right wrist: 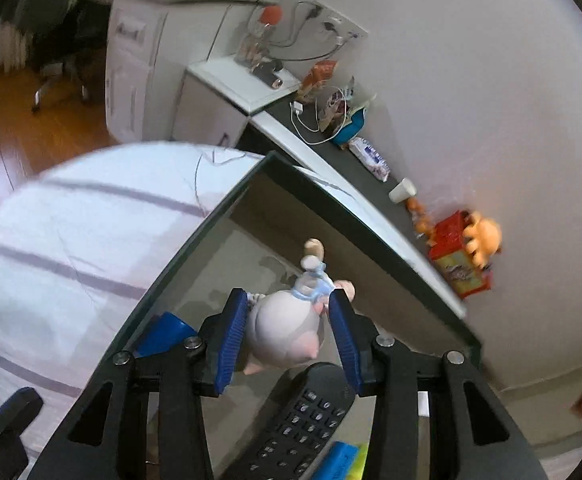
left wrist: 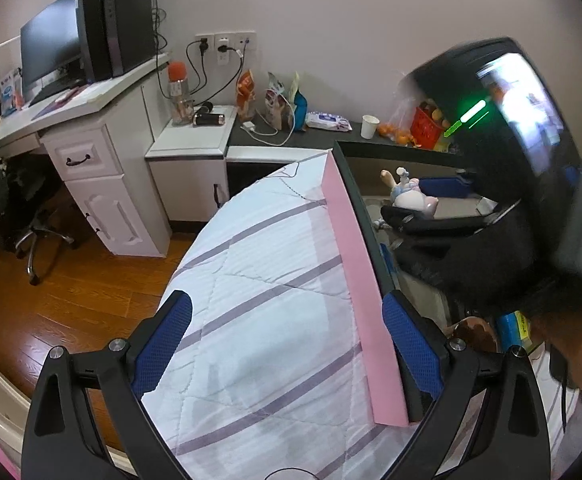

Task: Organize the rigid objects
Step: 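Grasp the pig doll with the right gripper and lift it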

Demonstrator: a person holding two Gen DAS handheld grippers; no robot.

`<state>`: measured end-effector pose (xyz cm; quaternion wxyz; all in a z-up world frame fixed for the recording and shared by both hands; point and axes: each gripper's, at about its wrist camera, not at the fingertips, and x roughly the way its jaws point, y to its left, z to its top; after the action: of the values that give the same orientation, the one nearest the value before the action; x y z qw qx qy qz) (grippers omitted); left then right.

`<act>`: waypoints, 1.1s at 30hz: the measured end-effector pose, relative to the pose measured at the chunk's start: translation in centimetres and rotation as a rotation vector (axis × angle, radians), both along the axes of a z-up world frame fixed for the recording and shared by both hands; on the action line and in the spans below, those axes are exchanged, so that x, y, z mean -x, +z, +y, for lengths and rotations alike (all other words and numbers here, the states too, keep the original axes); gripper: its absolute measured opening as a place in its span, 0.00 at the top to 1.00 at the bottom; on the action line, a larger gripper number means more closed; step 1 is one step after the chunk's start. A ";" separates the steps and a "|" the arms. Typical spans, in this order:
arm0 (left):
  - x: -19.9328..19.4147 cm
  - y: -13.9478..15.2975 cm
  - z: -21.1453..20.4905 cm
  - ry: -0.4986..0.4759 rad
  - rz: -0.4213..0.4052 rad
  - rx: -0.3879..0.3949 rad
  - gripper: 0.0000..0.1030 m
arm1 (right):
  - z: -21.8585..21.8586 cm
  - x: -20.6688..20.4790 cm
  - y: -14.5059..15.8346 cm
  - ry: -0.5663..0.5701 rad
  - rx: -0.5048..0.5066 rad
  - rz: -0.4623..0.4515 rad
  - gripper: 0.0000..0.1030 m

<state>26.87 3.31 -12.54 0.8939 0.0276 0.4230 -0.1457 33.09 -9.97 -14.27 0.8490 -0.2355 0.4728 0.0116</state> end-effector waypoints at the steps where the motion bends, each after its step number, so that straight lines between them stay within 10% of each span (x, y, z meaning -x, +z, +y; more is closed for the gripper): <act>1: 0.0 0.0 -0.2 -0.001 0.000 -0.003 0.05 | -0.8 0.2 0.5 -0.016 -0.076 -0.001 0.56; 8: 0.3 0.2 -1.0 -0.008 -0.004 -0.017 0.05 | -8.4 2.5 3.8 -0.137 -0.647 -0.101 0.37; 15: 0.6 0.6 -1.0 0.002 -0.017 -0.020 0.05 | -11.7 0.7 0.6 -0.259 -0.900 0.015 0.33; 33: 0.6 0.3 -1.1 0.007 -0.011 -0.049 0.05 | -8.9 -1.2 -1.0 -0.197 -1.009 0.037 0.28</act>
<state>26.25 2.25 -12.28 0.8958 0.0486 0.4216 -0.1320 34.25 -18.89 -15.32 0.8456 0.2496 0.4431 0.1624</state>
